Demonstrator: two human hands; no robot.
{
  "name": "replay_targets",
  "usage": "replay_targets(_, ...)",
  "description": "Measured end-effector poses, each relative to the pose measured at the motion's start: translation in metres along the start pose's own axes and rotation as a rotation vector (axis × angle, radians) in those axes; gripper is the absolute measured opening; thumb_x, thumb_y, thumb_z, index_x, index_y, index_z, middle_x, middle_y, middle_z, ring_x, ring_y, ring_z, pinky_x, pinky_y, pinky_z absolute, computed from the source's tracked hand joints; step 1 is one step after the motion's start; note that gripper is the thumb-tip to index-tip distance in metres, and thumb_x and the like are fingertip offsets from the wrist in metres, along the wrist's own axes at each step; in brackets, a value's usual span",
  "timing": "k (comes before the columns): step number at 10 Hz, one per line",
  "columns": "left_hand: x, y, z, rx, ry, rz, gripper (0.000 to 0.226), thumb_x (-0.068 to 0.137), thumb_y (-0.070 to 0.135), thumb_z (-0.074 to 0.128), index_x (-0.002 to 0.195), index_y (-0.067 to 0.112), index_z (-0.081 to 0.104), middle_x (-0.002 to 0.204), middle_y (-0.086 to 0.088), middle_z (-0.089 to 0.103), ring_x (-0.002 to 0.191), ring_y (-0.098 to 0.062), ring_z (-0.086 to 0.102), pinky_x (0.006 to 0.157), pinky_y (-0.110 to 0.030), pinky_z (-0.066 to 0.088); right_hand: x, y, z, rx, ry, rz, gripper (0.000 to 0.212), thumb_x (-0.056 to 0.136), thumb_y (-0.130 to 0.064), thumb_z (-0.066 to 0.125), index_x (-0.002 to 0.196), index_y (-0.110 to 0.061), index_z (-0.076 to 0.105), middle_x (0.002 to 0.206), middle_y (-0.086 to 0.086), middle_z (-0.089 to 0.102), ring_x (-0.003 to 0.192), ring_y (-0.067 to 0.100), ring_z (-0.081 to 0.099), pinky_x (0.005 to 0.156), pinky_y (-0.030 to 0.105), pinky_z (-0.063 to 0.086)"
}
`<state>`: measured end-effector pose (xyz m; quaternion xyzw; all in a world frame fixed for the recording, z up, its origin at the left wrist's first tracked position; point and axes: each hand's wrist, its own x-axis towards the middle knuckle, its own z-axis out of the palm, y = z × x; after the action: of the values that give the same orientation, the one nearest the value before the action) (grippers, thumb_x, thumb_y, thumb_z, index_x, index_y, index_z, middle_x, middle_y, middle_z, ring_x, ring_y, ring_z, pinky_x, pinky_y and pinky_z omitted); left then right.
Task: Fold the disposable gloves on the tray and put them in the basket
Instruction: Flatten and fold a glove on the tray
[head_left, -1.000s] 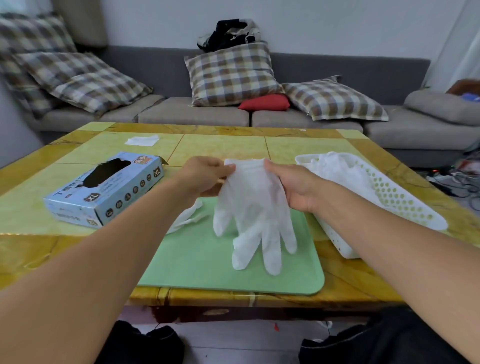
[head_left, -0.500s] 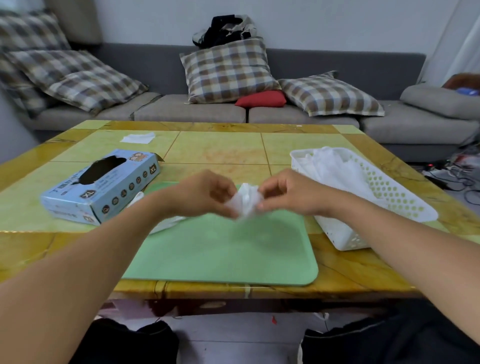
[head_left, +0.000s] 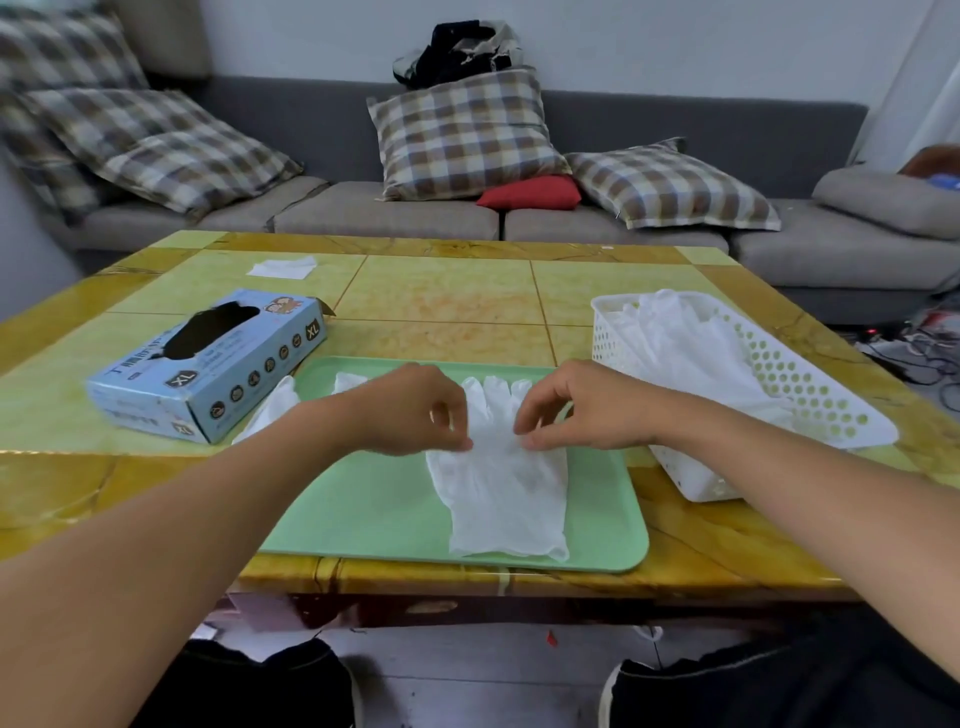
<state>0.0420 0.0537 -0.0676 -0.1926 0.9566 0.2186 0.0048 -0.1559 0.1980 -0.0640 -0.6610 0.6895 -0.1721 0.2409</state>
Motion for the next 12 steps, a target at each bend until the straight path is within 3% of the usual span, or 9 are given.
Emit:
replay_targets(1, 0.0, -0.019, -0.017, 0.261, 0.203, -0.185, 0.031, 0.08, 0.046, 0.08, 0.1, 0.027, 0.066, 0.099, 0.008, 0.065, 0.092, -0.014, 0.061, 0.082, -0.032, 0.052, 0.015, 0.003, 0.018, -0.204, -0.04, 0.034, 0.073, 0.078, -0.063, 0.076, 0.142, -0.036, 0.053, 0.144, -0.02, 0.052, 0.127, 0.005, 0.051, 0.108, 0.033, 0.045)
replay_targets(2, -0.012, -0.046, -0.034, 0.355, 0.182, -0.426, 0.075, 0.07, 0.061, 0.082, 0.128, 0.021, 0.057, 0.127, -0.001, 0.059, 0.114, -0.022, 0.055, 0.096, -0.038, 0.048, 0.031, 0.006, 0.029, -0.368, -0.148, 0.046, 0.081, 0.078, -0.074, 0.066, 0.147, -0.035, 0.047, 0.149, -0.013, 0.047, 0.133, 0.013, 0.048, 0.111, 0.039, 0.043)
replay_targets(3, -0.029, -0.07, -0.04, 0.365, -0.017, -0.631, 0.106, 0.061, 0.07, 0.082, 0.142, 0.011, 0.046, 0.141, -0.008, 0.053, 0.126, -0.027, 0.051, 0.103, -0.037, 0.043, 0.046, -0.008, 0.025, -0.332, 0.07, -0.01, 0.048, 0.088, -0.063, 0.064, 0.12, -0.028, 0.07, 0.121, -0.011, 0.065, 0.111, 0.013, 0.06, 0.095, 0.036, 0.049)
replay_targets(6, -0.063, -0.081, -0.037, 0.065, 0.097, -0.574, 0.028, 0.093, 0.049, 0.064, 0.094, 0.022, 0.071, 0.103, -0.003, 0.064, 0.091, -0.016, 0.055, 0.074, -0.028, 0.041, 0.08, -0.058, 0.042, -0.221, 0.21, -0.175, 0.027, 0.091, -0.043, 0.07, 0.112, -0.025, 0.072, 0.124, -0.005, 0.066, 0.116, 0.013, 0.057, 0.099, 0.038, 0.048)
replay_targets(7, -0.063, -0.063, -0.041, -0.441, 0.225, -0.622, 0.034, 0.099, 0.041, 0.061, 0.106, 0.009, 0.07, 0.107, -0.01, 0.069, 0.096, -0.025, 0.063, 0.083, -0.036, 0.052, 0.084, -0.077, 0.042, -0.114, 0.327, -0.262, 0.042, 0.082, -0.027, 0.079, 0.122, -0.022, 0.068, 0.122, -0.004, 0.064, 0.108, 0.01, 0.056, 0.092, 0.033, 0.05)
replay_targets(8, -0.062, -0.038, -0.049, -0.929, 0.262, -0.616, 0.019, 0.101, 0.02, 0.059, 0.102, 0.003, 0.066, 0.104, -0.016, 0.07, 0.083, -0.025, 0.067, 0.071, -0.035, 0.057, 0.081, -0.088, 0.038, -0.065, 0.289, -0.366, 0.08, 0.068, -0.014, 0.083, 0.139, -0.031, 0.053, 0.137, -0.007, 0.049, 0.12, 0.011, 0.046, 0.097, 0.021, 0.042)
replay_targets(9, -0.059, -0.018, -0.055, -1.091, 0.313, -0.591, 0.019, 0.104, 0.017, 0.05, 0.092, 0.009, 0.062, 0.086, -0.01, 0.064, 0.061, -0.015, 0.063, 0.05, -0.025, 0.055, 0.076, -0.091, 0.033, -0.123, 0.341, -0.412, 0.081, 0.07, -0.024, 0.09, 0.14, -0.038, 0.054, 0.145, -0.011, 0.042, 0.131, 0.008, 0.036, 0.106, 0.024, 0.032)
replay_targets(11, -0.045, 0.004, -0.053, -0.988, 0.324, -0.589, 0.031, 0.104, 0.012, 0.047, 0.128, -0.003, 0.059, 0.12, -0.018, 0.066, 0.061, -0.016, 0.057, 0.04, -0.02, 0.05, 0.062, -0.094, 0.03, 0.027, 0.454, -0.492, 0.023, 0.075, -0.02, 0.086, 0.097, -0.023, 0.08, 0.111, -0.006, 0.066, 0.105, 0.013, 0.06, 0.093, 0.033, 0.048)
replay_targets(12, -0.045, 0.016, -0.056, -1.118, 0.286, -0.511, 0.031, 0.105, 0.025, 0.045, 0.094, 0.007, 0.067, 0.084, -0.009, 0.073, 0.055, -0.02, 0.069, 0.045, -0.027, 0.056, 0.056, -0.096, 0.02, 0.469, 0.538, -0.315, 0.006, 0.082, -0.005, 0.079, 0.084, -0.009, 0.076, 0.089, 0.0, 0.071, 0.084, 0.014, 0.066, 0.082, 0.035, 0.055)
